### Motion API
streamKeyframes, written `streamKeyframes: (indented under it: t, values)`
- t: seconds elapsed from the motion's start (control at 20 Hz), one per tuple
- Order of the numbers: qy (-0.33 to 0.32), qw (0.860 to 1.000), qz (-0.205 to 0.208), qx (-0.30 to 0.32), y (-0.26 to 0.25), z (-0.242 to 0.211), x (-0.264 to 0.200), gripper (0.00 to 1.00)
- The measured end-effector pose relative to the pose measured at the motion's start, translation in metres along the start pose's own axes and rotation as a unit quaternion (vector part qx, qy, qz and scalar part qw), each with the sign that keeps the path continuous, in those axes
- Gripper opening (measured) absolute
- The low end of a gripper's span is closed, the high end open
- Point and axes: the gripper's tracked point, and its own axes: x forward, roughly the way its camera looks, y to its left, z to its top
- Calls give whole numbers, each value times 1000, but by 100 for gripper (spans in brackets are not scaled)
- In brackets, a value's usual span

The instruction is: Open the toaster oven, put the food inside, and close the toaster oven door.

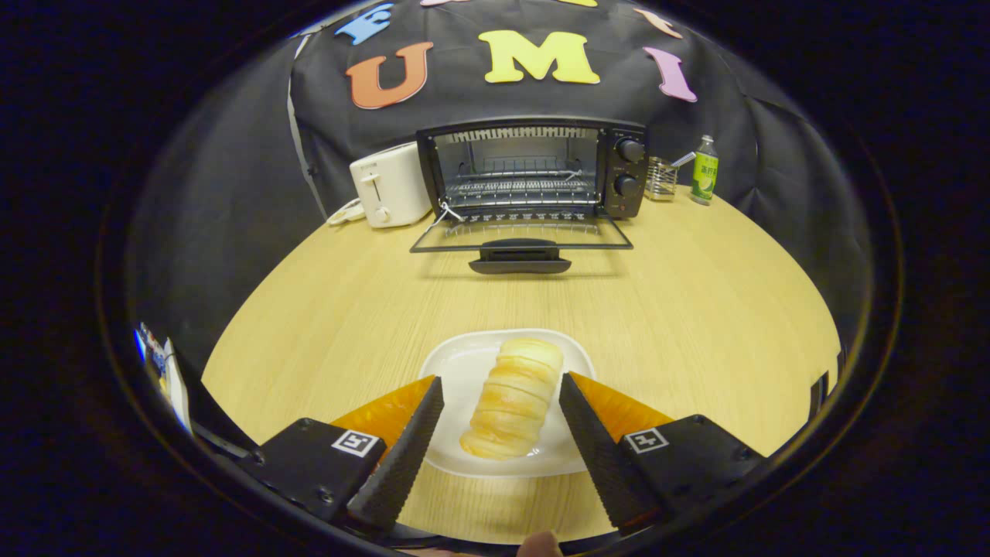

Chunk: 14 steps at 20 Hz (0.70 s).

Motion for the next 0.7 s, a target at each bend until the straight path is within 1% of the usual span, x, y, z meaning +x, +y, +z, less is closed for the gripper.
streamKeyframes:
  t: [0.2,0.25,0.4,0.45,0.5,0.7]
  values:
    - [10,1000,-2,-1,-1,-7,13,98]
    - [11,1000,-5,-3,-3,-10,15,95]
    - [15,1000,-20,-10,-8,-15,21,91]
    - [12,999,-28,-13,-12,-16,22,87]
    - [12,999,-31,-3,-12,-15,22,83]
    - [10,999,-32,23,-13,-13,23,60]
